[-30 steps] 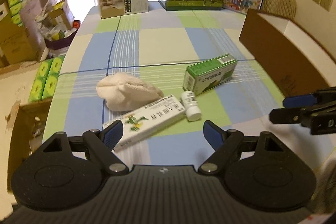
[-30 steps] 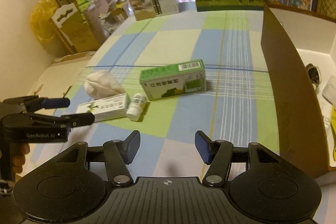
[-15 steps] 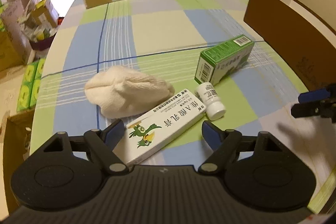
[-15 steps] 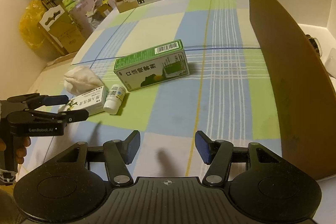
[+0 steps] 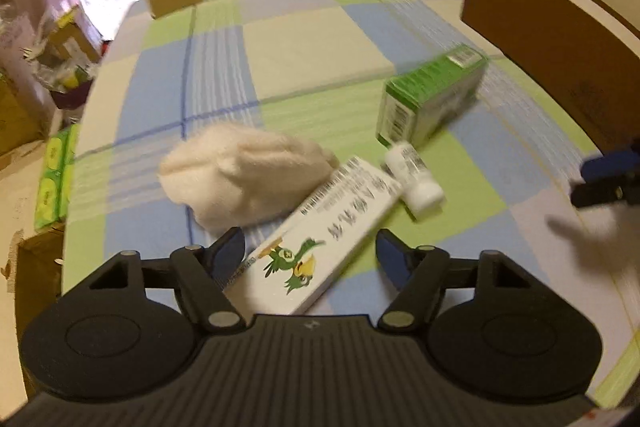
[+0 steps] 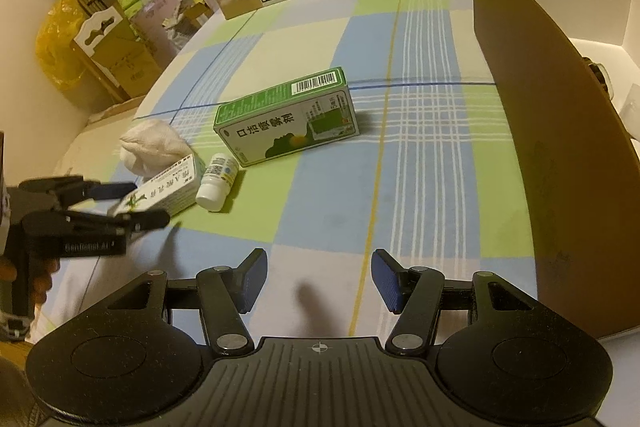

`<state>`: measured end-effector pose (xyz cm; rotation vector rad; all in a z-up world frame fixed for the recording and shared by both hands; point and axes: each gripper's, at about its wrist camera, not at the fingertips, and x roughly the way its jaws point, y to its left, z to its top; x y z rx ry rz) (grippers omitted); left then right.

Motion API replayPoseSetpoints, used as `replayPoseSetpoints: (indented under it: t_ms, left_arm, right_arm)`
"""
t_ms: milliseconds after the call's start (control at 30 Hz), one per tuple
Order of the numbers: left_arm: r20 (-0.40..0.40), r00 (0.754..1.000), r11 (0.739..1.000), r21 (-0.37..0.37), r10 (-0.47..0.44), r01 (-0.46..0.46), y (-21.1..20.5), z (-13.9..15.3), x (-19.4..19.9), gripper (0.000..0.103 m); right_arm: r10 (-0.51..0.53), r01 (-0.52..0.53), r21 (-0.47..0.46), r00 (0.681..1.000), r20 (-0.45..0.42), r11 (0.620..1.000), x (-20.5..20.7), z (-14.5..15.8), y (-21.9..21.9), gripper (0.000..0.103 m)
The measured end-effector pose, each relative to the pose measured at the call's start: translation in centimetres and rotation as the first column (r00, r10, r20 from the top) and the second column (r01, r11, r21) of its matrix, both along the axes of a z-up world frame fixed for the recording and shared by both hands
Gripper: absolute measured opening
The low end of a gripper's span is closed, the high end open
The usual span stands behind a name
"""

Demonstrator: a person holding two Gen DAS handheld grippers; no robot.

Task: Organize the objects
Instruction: 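Grasp the white-green cream box upright with the left tool, then grasp the white pill bottle with the right tool while the left tool holds the cream box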

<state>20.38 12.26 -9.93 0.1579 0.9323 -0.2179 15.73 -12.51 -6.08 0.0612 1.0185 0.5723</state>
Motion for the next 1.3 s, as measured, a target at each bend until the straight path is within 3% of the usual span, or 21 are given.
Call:
replayPoseSetpoints:
  t_ms: [167,367,567,700,833,967,1033,1167,1300]
  left_arm:
    - [-0.091,0.996,0.999,-0.045,0.019,-0.023,-0.2,-0.1,-1.3,0.045]
    - [-0.097,0.99,0.991,-0.074,0.107,-0.114,-0.7,0.3,-0.3,0.044]
    - [-0.082,0.991,0.994,-0.009,0.107,-0.108,-2.6,-0.5,0.6,0.041]
    - [-0.096,0.985,0.989,-0.022,0.146,-0.149,-2.5,-0.3,0.2,0.04]
    - [-0.107,0.97,0.975,-0.019,0.22,-0.223,-2.6,0.0,-0.5,0.038]
    - [-0.108,0.949,0.95,-0.067,0.295,-0.303,-2.4,0.7,-0.7,0.038]
    - [-0.114,0.941,0.942,-0.07,0.32,-0.329,-2.3,1.0,-1.1,0.038]
    - [-0.176,0.927,0.925,-0.132,0.331,-0.355,-2.1,1.2,-2.4,0.038]
    - [-0.148,0.918,0.909,-0.15,0.368,-0.389,-1.5,2.1,-3.7,0.038]
  right_arm:
    - [0.012,-0.012,-0.003,1.0,0.003,1.0,-0.2,0.1,0.3,0.055]
    - [0.018,-0.018,-0.01,1.0,0.002,1.0,-0.3,0.0,0.4,0.055]
    - [0.026,-0.026,-0.008,1.0,0.006,1.0,-0.4,0.0,0.6,0.055]
    - [0.053,-0.054,0.002,0.998,0.024,0.999,-0.7,0.2,1.3,0.055]
    - [0.113,-0.115,0.017,0.99,0.08,0.993,-1.4,0.9,3.1,0.055]
    - [0.175,-0.173,-0.023,0.975,0.135,0.985,-1.9,1.0,5.6,0.052]
    - [0.192,-0.19,-0.028,0.972,0.138,0.981,-1.6,0.7,6.6,0.042]
    - [0.178,-0.178,-0.01,0.977,0.12,0.984,-1.2,0.1,6.8,0.04]
    - [0.189,-0.187,-0.027,0.972,0.143,0.982,-1.3,0.1,6.9,0.039]
